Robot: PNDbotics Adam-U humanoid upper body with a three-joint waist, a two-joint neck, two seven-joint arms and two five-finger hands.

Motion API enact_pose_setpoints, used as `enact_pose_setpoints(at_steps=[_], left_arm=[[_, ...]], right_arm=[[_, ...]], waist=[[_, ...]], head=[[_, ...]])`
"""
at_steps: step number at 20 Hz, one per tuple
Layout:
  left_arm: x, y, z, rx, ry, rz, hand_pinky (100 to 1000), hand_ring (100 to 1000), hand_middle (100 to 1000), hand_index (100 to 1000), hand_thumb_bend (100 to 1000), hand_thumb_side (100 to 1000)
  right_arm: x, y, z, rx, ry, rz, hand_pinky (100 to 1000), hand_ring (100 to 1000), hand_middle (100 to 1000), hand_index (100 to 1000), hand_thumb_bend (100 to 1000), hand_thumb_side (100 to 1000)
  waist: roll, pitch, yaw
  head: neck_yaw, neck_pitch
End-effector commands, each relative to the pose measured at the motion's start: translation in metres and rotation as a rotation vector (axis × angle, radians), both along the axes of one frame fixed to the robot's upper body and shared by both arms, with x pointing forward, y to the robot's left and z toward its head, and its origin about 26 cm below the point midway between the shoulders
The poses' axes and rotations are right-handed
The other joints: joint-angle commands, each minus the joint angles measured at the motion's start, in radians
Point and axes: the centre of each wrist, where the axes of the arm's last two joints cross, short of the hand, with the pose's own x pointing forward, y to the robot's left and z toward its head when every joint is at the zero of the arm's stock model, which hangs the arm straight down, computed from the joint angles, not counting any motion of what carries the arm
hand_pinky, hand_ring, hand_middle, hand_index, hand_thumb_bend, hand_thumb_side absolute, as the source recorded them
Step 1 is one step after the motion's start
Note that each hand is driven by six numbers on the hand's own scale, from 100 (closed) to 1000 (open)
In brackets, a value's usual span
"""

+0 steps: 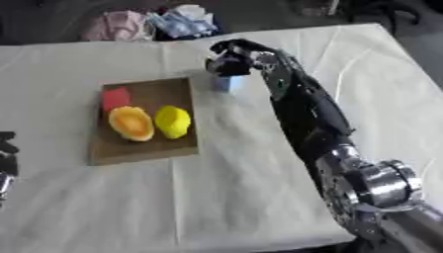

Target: Pick up objects on the table and place them in the box.

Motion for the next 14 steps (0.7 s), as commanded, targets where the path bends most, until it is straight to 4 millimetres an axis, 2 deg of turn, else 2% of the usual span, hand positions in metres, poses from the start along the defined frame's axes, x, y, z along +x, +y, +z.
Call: enact_pose_setpoints(at_steps=[1,4,7,8,11,14], left_arm=[[0.000,-0.002,0.007,0.001,-0.024,-0.015,665,565,609,839,100,560],[0.000,-0.002,0.007,0.001,-0.024,-0.015,665,565,609,839,100,560],[0.000,-0.002,0.007,0.001,-0.024,-0.015,665,565,609,839,100,560],[0.000,-0.002,0.007,0.001,-0.024,-0.015,665,564,609,839,100,560],[0.000,-0.001,0.007,0.001,-0.023,-0.014,665,563,609,839,100,560],[0.000,-0.001,0.007,0.002,-0.023,-0.014,666,563,609,839,100,559]], right_arm=[[0.002,-0.008,0.015,-0.010,-0.045,-0.024,946,911,899,955,100,703],[0.003,-0.008,0.018,0.002,-0.071,-0.020,947,912,898,953,100,662],[0.003,-0.008,0.026,0.026,-0.124,-0.012,957,925,911,953,100,546],[0.003,-0.008,0.029,0.031,-0.143,-0.007,958,926,913,953,100,540],[0.004,-0.009,0.039,0.045,-0.208,0.012,988,959,945,959,100,445],[0.004,-0.011,0.045,0.060,-0.261,0.014,1000,976,961,966,100,414]], waist=[[0.012,-0.016,0.001],[0.012,-0.015,0.001],[0.012,-0.015,0.001],[0.012,-0.015,0.000],[0.012,-0.016,0.000],[0.012,-0.016,-0.001]], head=[[-0.002,0.004],[-0.001,0.004],[-0.001,0.004],[-0.001,0.004],[-0.001,0.004],[0.000,0.004]])
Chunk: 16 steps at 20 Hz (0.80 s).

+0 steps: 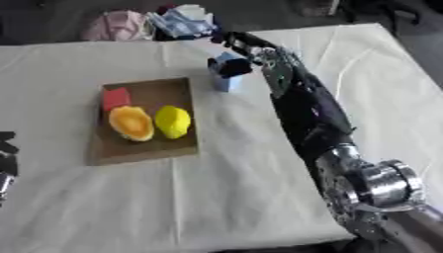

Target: Pick up objects on the table and place them in the box.

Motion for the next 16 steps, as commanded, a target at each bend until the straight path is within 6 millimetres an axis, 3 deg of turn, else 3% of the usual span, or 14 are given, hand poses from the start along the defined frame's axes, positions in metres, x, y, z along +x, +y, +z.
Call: enact_pose_setpoints(at_steps=[1,9,16], left_arm=[[0.000,-0.001,0.007,0.002,-0.023,-0.014,666,563,609,839,100,559],[0.000,-0.001,0.007,0.004,-0.023,-0.016,666,562,609,839,100,559],[0.000,-0.002,0.007,0.004,-0.024,-0.018,666,563,609,839,100,559]], right_arm=[[0.003,-0.008,0.029,0.014,-0.106,-0.009,1000,988,971,975,100,423],[0.004,-0.013,0.023,-0.075,-0.088,-0.018,1000,1000,1000,1000,100,534],[0.004,-0.013,0.015,-0.159,-0.068,0.002,1000,1000,1000,1000,100,555]], waist=[[0.012,-0.016,0.000],[0.012,-0.015,0.001],[0.014,-0.012,0.001]], head=[[0.000,0.004],[0.000,0.004],[0.000,0.004]])
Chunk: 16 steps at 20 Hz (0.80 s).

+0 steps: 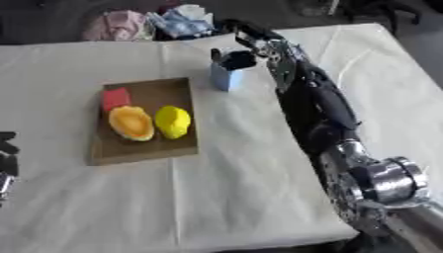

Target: Pick up objects on the table and place them in the box.

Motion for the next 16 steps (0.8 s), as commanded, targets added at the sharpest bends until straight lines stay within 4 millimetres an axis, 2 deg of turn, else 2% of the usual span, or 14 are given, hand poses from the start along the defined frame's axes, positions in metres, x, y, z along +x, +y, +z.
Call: enact_pose_setpoints(at_steps=[1,16], left_arm=[[0.000,-0.002,0.007,0.003,-0.024,-0.014,667,563,609,839,100,559],[0.000,-0.002,0.007,0.001,-0.022,-0.016,668,563,608,839,100,559]], right_arm=[[0.003,-0.007,0.016,-0.039,-0.035,-0.001,1000,1000,1000,1000,100,549],[0.001,-0.006,-0.004,-0.090,0.030,-0.013,1000,1000,1000,1000,100,628]], waist=[[0.015,-0.012,0.001],[0.018,-0.008,0.004]], head=[[-0.001,0.004],[-0.001,0.004]])
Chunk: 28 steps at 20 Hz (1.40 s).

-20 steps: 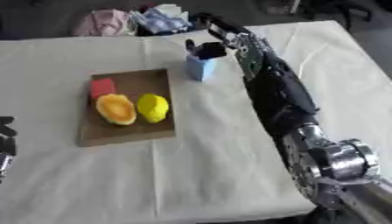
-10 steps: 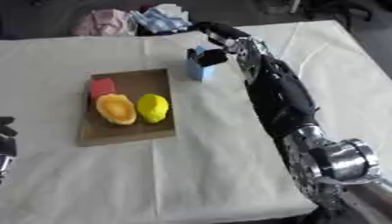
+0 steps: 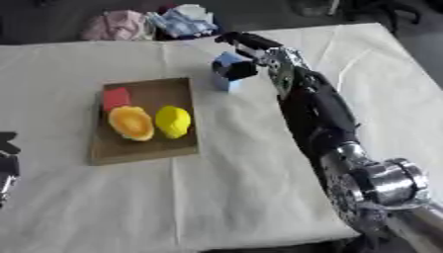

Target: Pick up objects on the table and place them in the box.

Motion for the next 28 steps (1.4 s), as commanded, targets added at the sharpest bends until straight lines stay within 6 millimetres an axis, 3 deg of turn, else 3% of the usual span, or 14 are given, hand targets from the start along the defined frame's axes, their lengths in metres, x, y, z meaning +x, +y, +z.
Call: enact_pose_setpoints(at_steps=[1,17,21,25,28], left_arm=[[0.000,-0.001,0.008,0.008,-0.023,-0.015,668,563,608,839,100,559],[0.000,-0.002,0.007,0.006,-0.023,-0.015,669,565,608,839,100,559],[0.000,-0.002,0.007,0.006,-0.023,-0.016,670,565,608,839,100,559],[0.000,-0.002,0.007,0.005,-0.023,-0.017,670,564,608,839,100,559],[0.000,-0.002,0.007,0.005,-0.022,-0.016,670,564,608,839,100,559]], right_arm=[[0.002,-0.004,0.009,-0.021,-0.018,-0.012,1000,1000,1000,1000,100,633],[0.000,-0.009,-0.006,-0.043,0.012,-0.052,1000,1000,991,1000,100,627],[-0.001,-0.010,-0.008,-0.045,0.010,-0.064,989,945,960,1000,100,506],[-0.001,-0.010,-0.010,-0.052,0.006,-0.070,911,875,918,998,100,242],[-0.001,-0.010,-0.011,-0.056,-0.003,-0.071,826,763,848,969,100,224]], waist=[[0.018,-0.009,0.003],[0.022,-0.005,0.003],[0.022,-0.005,0.004],[0.022,-0.005,0.004],[0.022,-0.004,0.005]], head=[[-0.001,0.004],[0.000,0.004],[0.000,0.004],[0.000,0.004],[0.000,0.004]])
